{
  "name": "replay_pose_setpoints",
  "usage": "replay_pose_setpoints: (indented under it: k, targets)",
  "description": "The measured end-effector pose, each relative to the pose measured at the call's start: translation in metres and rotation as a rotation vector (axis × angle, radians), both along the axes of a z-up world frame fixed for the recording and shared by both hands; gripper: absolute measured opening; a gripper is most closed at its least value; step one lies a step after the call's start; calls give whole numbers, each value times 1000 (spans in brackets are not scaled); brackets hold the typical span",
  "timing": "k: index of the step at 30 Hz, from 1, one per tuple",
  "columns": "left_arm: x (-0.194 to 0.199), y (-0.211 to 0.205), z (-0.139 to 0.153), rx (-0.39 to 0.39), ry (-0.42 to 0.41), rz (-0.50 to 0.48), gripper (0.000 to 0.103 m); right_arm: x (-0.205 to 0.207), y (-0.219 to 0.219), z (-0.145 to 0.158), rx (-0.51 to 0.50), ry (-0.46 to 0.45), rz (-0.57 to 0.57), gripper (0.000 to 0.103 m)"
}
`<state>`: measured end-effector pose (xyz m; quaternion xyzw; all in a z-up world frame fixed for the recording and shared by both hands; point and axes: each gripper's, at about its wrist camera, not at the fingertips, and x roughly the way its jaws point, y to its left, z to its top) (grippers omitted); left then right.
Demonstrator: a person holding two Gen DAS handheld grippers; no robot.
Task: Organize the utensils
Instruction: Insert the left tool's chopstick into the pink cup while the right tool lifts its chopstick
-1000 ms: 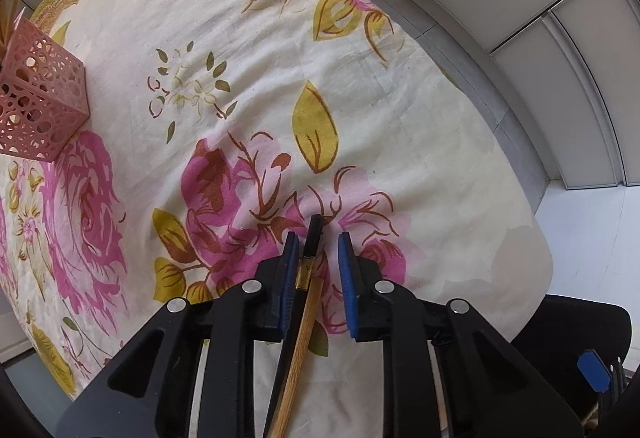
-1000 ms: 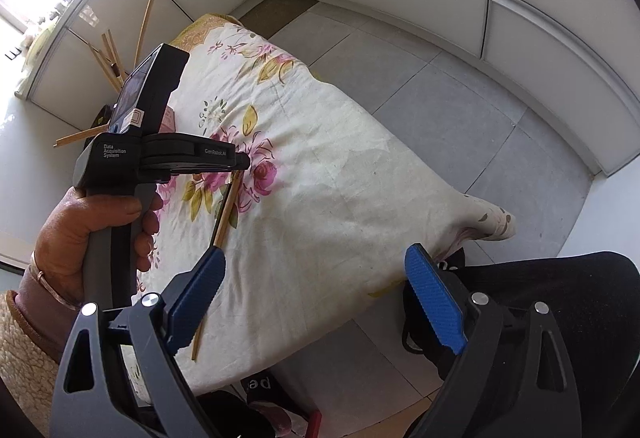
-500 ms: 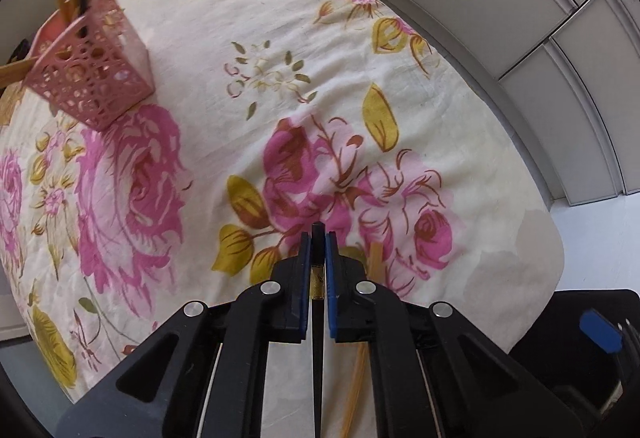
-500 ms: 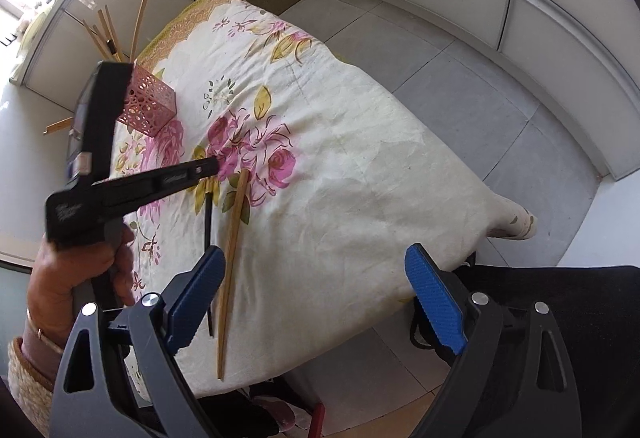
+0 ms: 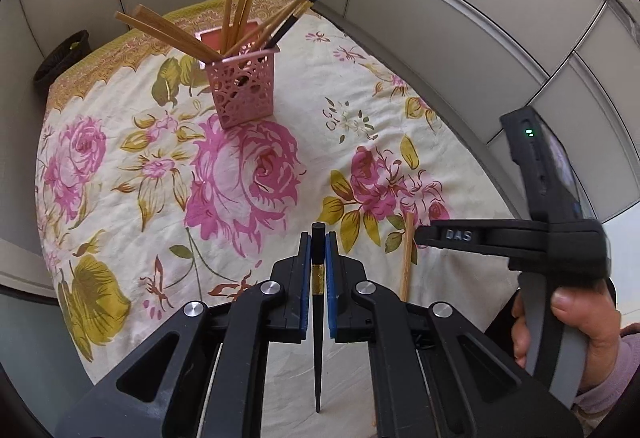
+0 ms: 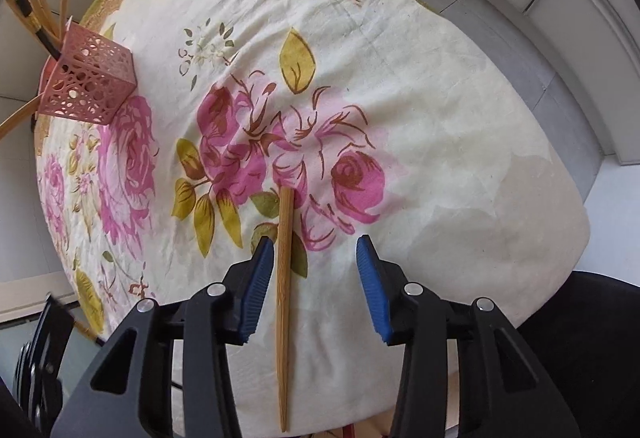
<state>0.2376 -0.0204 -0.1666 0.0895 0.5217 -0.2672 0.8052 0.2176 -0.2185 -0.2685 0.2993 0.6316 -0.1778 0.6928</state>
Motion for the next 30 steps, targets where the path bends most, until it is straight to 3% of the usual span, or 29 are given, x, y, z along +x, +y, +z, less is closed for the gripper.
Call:
replay_pose_setpoints:
  k: [7,9,10,16,19,30]
  targets:
    - [-6,14,14,-34,-44,14,6,15,6,-13,14,4,-26,44]
    - [-7,16,17,-32,-58,24,6,22,11,-13,-19,0,-34,33]
    - [-7,18,19,-34,-66,30,6,23,14,-14,-16,-10,-33,8]
    - [-15,23,40,-63,-143,63,6,14,32,-11,12,-102,1,8]
    - [-23,24,53,-73,-196,84,6,-8,33,7,-6,-192,30,8]
    - [-53,20,87,-121,-307,165,6,-76,29,132,-148,-576,172,8]
